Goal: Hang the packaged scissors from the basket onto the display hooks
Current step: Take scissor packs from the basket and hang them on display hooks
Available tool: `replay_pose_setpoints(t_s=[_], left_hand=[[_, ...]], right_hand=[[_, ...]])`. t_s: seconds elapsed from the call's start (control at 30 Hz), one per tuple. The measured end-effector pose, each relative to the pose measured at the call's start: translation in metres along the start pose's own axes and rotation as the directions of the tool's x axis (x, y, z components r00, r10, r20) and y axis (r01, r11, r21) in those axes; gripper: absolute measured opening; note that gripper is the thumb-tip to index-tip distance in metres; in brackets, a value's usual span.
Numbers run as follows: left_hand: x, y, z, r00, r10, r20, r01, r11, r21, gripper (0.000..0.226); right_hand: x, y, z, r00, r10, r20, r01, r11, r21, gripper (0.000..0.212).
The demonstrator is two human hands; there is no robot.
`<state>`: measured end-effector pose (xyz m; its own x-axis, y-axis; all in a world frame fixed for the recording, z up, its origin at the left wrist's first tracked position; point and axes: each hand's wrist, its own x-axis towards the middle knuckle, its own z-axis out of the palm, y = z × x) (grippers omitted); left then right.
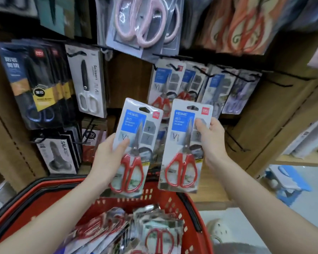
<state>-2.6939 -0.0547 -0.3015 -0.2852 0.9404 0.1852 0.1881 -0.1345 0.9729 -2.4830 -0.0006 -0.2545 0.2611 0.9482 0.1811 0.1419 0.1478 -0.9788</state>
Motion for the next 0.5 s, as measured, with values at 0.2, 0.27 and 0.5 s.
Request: replay_pose_setpoints(t_s=[0.2, 0.27, 0.5], left_hand=[[0.037, 0.009, 0.007, 0.998, 0.059, -0.029, -0.059, 0.998, 0.012, 0.015], [0.044, 0.010, 0.010, 0.998, 0.060, -0.034, -0.059, 0.998, 0.024, 0.014], [0.054, -0.003, 0.010, 0.998, 0.059, -0.019, -0.058, 0.997, 0.045, 0.015]], right_hand=[[0.053, -0.033, 0.022, 0.991, -0.125, -0.040, 0.124, 0.992, -0.036, 0.009], [0.069, -0.039, 0.035, 0.987, -0.155, -0.051, 0.153, 0.987, -0.044, 0.016], [0.102, -0.034, 0.064, 0.985, -0.170, -0.039, 0.169, 0.985, -0.035, 0.005]])
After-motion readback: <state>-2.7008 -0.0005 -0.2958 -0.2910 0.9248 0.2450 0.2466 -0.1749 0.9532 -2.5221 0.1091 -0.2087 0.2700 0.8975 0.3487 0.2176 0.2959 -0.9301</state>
